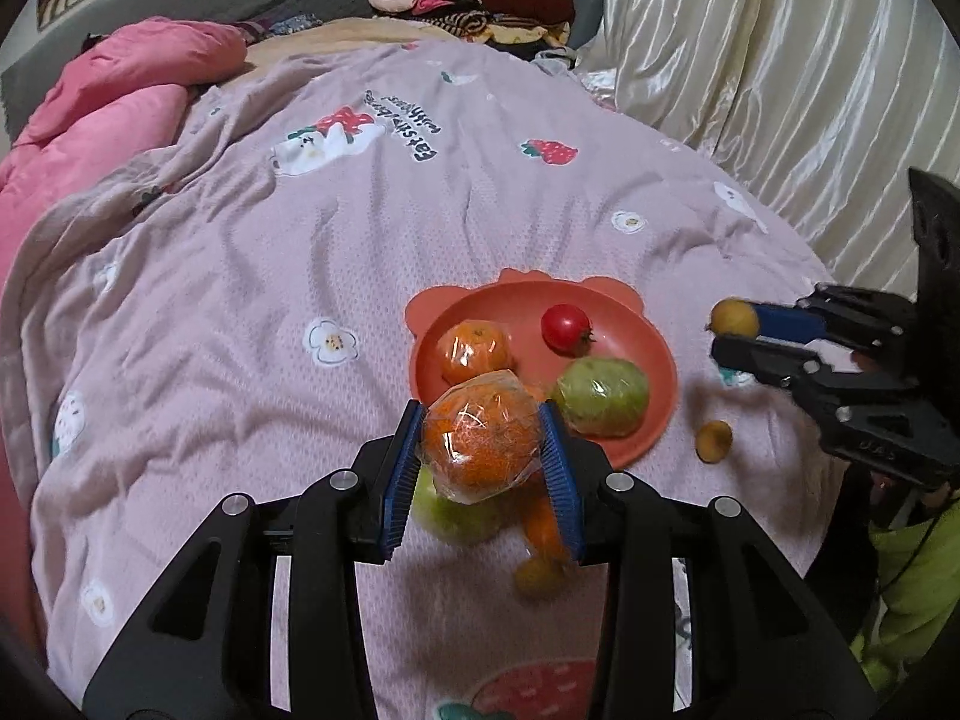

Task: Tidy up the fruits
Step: 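Carry both fruits over the orange plate while the right gripper opens to drop the yellow fruit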

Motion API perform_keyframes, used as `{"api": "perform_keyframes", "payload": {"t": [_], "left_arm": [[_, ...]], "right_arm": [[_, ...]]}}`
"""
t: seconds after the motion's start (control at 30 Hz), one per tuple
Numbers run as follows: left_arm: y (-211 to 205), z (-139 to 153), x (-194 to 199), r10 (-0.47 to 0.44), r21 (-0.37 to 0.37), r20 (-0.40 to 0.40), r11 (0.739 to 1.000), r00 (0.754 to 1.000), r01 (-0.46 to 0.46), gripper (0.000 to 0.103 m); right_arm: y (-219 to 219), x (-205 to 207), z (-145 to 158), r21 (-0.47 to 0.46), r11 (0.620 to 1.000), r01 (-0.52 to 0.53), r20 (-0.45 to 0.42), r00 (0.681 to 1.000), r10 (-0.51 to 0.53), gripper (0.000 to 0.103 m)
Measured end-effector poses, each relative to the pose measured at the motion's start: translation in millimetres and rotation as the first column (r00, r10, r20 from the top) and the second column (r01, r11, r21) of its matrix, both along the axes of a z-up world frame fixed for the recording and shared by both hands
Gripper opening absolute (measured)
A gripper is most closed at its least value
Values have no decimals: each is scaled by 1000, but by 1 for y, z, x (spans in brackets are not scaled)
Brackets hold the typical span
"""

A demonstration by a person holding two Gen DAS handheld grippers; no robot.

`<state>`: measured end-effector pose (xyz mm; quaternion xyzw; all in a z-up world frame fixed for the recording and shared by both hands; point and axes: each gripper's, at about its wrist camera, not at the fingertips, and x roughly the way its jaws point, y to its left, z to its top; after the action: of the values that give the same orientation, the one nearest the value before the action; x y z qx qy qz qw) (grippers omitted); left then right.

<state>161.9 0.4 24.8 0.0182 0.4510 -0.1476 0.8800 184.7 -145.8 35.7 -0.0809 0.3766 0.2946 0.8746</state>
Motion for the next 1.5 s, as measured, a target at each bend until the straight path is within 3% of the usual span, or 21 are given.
{"api": "perform_keyframes", "payload": {"t": [0.6,1.5], "left_arm": [[-2,-31,33,7,-31,-35,999,999,-8,31],[1,-35,40,6,-51,-20,999,1000,-7,31]], "right_arm": [[5,34,-17,-20,1000,24,-37,999,-25,24],[20,50,-38,-89,996,4,-84,996,-11,25]]}}
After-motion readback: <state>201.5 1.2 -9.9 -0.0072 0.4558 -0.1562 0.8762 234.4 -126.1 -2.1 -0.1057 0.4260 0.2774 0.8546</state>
